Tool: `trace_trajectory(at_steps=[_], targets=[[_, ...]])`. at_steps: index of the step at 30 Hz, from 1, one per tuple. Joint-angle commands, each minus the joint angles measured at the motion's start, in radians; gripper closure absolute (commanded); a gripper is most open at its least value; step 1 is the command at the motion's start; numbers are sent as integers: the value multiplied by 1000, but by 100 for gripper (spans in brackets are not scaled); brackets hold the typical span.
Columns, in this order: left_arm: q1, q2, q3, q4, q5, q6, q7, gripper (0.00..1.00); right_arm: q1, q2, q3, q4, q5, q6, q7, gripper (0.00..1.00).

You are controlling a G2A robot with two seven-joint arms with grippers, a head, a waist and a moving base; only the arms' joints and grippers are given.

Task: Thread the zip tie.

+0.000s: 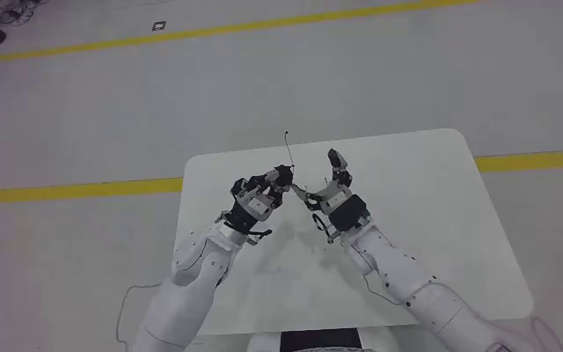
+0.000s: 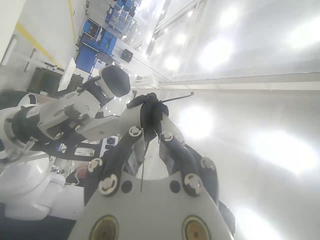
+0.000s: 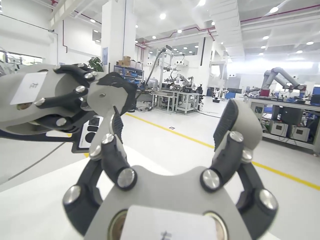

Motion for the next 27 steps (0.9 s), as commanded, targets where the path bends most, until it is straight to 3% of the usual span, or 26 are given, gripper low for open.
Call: trace_trajectory(at_steps=[1, 19, 27], targets=[[0, 0, 0, 0, 0, 0, 0, 100, 8, -7, -8, 11, 3, 2, -6, 53], [0, 0, 0, 0, 0, 0, 0, 100, 23, -46, -20, 58, -20, 5, -30, 69], [0, 0, 0, 0, 0, 0, 0, 100, 22, -58, -16, 61, -31, -1, -30, 71]])
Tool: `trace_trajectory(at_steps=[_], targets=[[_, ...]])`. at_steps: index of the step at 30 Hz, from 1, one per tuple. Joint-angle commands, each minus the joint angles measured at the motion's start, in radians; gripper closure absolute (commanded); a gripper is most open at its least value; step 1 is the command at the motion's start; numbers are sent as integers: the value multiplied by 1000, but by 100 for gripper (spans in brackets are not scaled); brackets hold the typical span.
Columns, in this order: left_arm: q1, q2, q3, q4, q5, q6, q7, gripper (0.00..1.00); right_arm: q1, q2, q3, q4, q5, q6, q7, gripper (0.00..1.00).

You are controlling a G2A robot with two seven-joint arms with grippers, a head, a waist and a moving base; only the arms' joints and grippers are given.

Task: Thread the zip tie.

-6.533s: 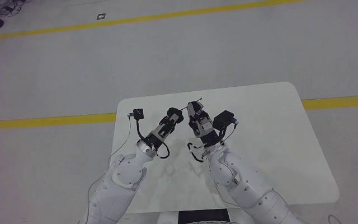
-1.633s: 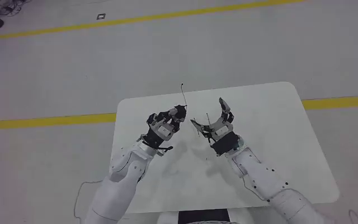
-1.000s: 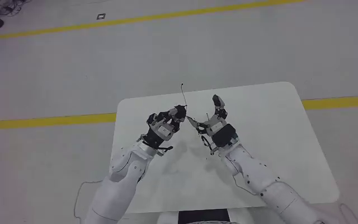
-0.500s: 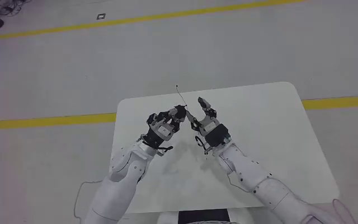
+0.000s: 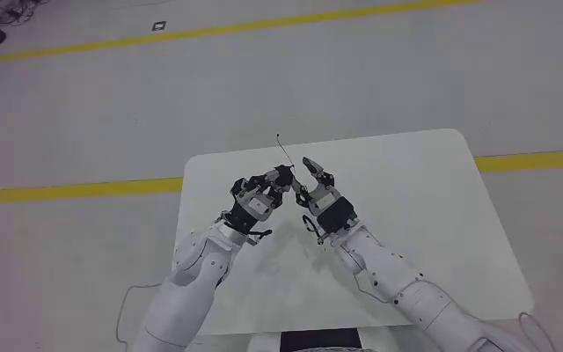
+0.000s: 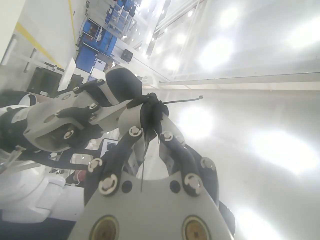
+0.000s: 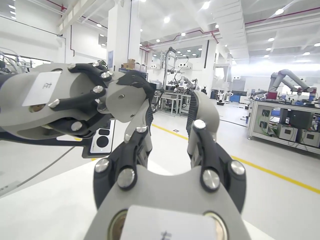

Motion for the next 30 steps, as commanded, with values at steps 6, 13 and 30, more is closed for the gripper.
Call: trace_trajectory(at_steps=[6, 13, 30], targets=[[0, 0, 0, 0, 0, 0, 0, 100, -4, -7, 10, 3, -14, 0, 1, 74], [0, 0, 0, 0, 0, 0, 0, 100, -15, -11, 24, -4, -28, -3, 2, 77], [0, 0, 0, 0, 0, 0, 0, 100, -24, -23, 41, -10, -58, -21, 2, 79]])
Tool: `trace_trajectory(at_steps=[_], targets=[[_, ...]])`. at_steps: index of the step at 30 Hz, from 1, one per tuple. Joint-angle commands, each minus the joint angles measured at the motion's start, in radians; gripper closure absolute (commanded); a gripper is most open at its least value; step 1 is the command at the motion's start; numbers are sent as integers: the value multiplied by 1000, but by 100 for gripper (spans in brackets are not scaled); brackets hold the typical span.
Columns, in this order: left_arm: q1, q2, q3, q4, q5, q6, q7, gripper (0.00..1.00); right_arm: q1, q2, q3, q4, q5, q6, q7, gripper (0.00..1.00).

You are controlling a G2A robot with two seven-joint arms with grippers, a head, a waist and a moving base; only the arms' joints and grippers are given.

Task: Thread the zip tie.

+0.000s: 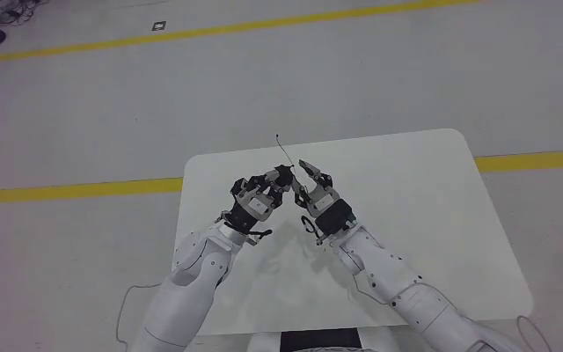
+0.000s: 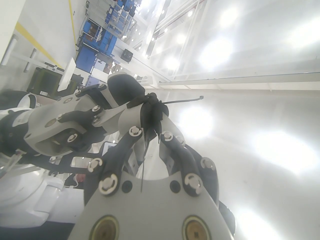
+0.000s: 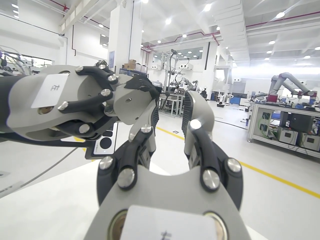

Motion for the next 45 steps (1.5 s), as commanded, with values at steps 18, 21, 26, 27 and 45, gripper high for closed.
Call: trace_trajectory(at_steps=[18, 21, 26, 27, 45], targets=[[0, 0, 0, 0, 0, 0, 0, 100, 4, -14, 15, 10, -24, -13, 7, 88], [0, 0, 0, 0, 0, 0, 0, 100, 5, -16, 17, 12, -27, -15, 6, 93], [0, 0, 0, 0, 0, 0, 0, 100, 5, -19, 22, 15, -33, -19, 5, 96], [0, 0, 0, 0, 0, 0, 0, 100, 4, -20, 23, 16, -34, -19, 5, 96], [0, 0, 0, 0, 0, 0, 0, 100, -6, -22, 40, 30, -83, -34, 12, 100]])
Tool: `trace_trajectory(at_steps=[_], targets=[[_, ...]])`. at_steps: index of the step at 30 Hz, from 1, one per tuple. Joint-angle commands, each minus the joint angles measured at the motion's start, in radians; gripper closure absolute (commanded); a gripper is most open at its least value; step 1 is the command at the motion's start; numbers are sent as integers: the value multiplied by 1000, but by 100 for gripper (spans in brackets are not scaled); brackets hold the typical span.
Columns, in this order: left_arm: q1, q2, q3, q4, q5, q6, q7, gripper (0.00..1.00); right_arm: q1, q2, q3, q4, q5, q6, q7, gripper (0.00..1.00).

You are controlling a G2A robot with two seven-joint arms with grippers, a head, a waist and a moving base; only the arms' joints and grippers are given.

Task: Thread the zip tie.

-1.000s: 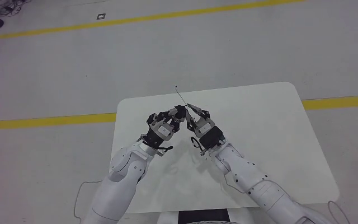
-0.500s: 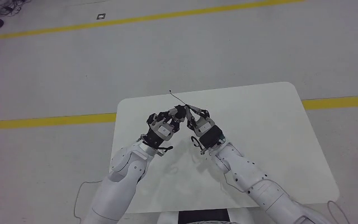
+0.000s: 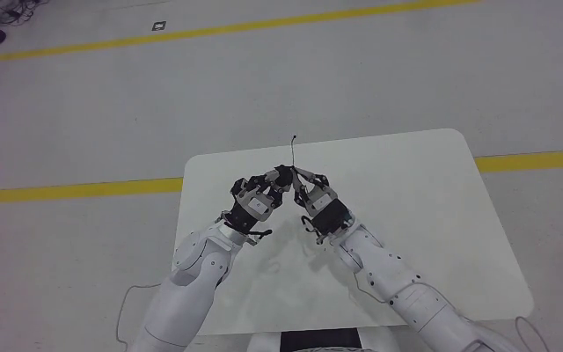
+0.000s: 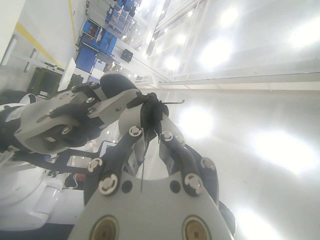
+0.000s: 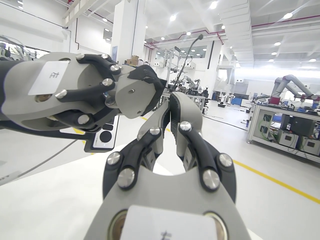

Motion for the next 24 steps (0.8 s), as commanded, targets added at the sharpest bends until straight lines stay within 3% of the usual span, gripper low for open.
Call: trace_trajectory(at_steps=[1, 24], targets=[[0, 0, 0, 0, 0, 0, 0, 100, -3, 1, 3, -1, -7, 1, -5, 100], [0, 0, 0, 0, 0, 0, 0, 100, -20, 49, -56, 45, -20, 28, 0, 100]])
